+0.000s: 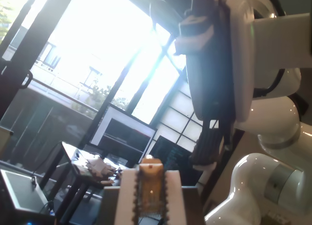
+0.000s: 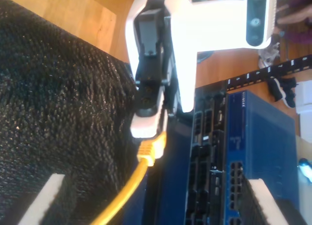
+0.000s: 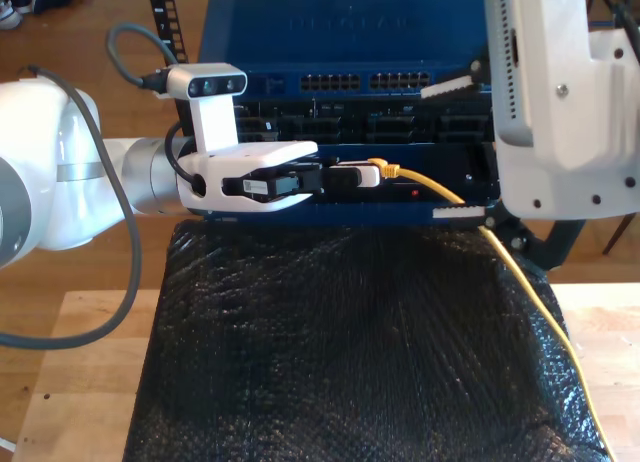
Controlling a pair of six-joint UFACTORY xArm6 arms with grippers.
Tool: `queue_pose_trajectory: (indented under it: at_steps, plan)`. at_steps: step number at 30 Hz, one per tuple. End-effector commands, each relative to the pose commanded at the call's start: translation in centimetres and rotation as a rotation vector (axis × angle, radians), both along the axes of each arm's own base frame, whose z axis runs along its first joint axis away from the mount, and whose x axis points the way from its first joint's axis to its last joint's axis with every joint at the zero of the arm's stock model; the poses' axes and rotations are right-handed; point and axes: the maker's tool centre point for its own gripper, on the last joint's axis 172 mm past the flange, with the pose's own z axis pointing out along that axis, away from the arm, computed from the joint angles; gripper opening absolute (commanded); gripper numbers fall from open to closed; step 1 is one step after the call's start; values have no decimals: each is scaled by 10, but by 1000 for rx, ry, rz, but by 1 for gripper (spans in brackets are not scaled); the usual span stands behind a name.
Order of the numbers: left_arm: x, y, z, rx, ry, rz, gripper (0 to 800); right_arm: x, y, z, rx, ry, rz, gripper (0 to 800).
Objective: Grab the cable and plug it in
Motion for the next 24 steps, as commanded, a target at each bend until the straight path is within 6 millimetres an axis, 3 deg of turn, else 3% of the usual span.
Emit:
queue_pose_trajectory:
  at_steps: [6,24]
  plan:
    - [-1,2,8,-29,20,-11,8,-4,18,6,17,-45,38,783]
    - [-7,6,8,-24,155,-98,9,-4,15,4,33,-82,22,771]
